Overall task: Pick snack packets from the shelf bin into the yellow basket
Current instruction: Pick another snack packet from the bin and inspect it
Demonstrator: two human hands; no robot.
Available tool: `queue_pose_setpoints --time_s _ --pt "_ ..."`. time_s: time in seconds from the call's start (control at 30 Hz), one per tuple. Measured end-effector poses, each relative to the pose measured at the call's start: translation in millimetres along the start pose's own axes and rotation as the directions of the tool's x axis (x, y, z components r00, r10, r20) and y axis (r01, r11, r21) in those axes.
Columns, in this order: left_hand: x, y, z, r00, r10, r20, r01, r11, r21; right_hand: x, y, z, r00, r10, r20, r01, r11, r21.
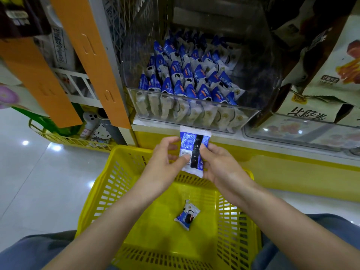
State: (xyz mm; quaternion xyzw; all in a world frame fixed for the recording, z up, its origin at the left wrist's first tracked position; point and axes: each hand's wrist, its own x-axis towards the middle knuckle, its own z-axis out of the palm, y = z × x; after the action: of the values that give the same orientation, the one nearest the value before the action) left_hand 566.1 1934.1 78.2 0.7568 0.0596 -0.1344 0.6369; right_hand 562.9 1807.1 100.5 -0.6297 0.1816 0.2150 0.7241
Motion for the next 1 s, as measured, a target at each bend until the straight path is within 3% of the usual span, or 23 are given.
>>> queue_pose_setpoints --time_s 0.07,0.17,0.33,0.43,0.7,1.0 --pt "-3.2 0.7 2.9 0.994 0.104 -0.03 -0.101 0.99 0.095 1.5 -0.6 0.8 0.999 -0.014 -0.042 0.014 1.0 0.001" --pt "-7.0 1.1 3.7 0.986 0.168 0.011 -0.168 0.982 0.084 0.7 0.4 1.0 0.999 -0.029 -0.038 0.029 1.0 0.004" --pt "-5.8 1.2 0.7 0.978 0.192 0.084 -0.199 0.976 0.092 1.2 0.7 -3.5 0.999 -0.054 0.002 0.054 0.998 -0.043" --pt "-3.6 -1.4 -2.6 0.977 0.187 0.106 -0.205 0.959 0.196 1.4 3.0 -2.5 0.996 -0.083 0.011 0.084 0.993 -0.081" --pt "-5.8 -4.0 -9.5 0.925 0.371 0.077 -0.358 0.787 0.503 0.3 11.0 2.9 0.993 -0.111 0.032 0.115 0.977 -0.178" --pt "0.4 -5.0 -16.4 0.915 0.401 0.038 -0.353 0.753 0.555 4.7 13.2 1.3 0.971 -0.197 0.139 0.231 0.923 -0.309"
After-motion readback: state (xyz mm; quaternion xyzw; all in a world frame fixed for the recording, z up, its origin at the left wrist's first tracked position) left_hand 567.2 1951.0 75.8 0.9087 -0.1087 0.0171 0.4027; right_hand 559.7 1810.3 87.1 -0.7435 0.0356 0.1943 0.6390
